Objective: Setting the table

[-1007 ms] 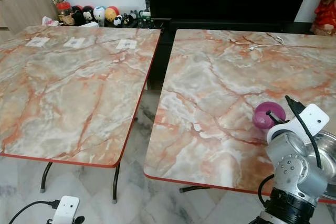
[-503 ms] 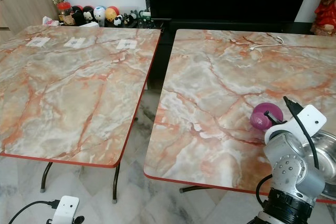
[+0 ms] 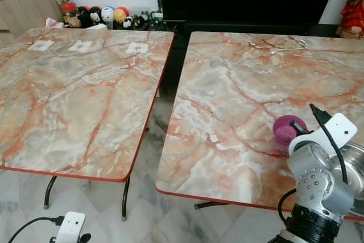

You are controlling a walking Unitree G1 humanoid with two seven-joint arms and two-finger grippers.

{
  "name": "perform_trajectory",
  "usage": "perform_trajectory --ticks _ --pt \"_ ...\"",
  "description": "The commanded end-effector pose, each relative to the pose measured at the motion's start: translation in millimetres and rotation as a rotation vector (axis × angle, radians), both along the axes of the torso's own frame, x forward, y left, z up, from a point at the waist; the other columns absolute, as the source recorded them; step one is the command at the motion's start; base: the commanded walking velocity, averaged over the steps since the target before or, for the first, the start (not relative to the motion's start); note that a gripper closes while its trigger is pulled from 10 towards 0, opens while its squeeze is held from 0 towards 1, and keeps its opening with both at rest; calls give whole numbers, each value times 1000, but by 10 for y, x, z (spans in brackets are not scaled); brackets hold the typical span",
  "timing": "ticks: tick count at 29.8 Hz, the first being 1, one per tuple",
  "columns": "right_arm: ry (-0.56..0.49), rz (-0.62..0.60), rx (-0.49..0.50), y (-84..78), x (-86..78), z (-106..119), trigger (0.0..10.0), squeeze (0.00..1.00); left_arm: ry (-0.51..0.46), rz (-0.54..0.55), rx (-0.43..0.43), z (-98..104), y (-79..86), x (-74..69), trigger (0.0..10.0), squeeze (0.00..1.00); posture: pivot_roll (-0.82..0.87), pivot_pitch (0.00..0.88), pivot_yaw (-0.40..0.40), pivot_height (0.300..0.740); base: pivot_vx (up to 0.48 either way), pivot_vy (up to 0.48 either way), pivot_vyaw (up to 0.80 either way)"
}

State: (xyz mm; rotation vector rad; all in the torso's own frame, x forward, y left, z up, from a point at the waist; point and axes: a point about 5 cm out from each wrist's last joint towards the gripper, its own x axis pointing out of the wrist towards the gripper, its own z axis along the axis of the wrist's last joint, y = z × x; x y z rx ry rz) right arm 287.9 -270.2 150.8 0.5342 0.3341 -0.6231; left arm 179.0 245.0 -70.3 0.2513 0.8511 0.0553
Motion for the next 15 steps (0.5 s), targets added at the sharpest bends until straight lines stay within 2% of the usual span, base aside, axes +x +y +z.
perform_trajectory --ticks 1,15 --pt "-12 -12 -3 -12 -14 32 10000 0 2 0 8 2 32 -17 10000 0 60 0 -20 740 0 0 0" --pt "-55 -43 1 -65 25 100 10000 0 3 0 13 8 63 -25 10000 0 63 0 -17 740 0 0 0"
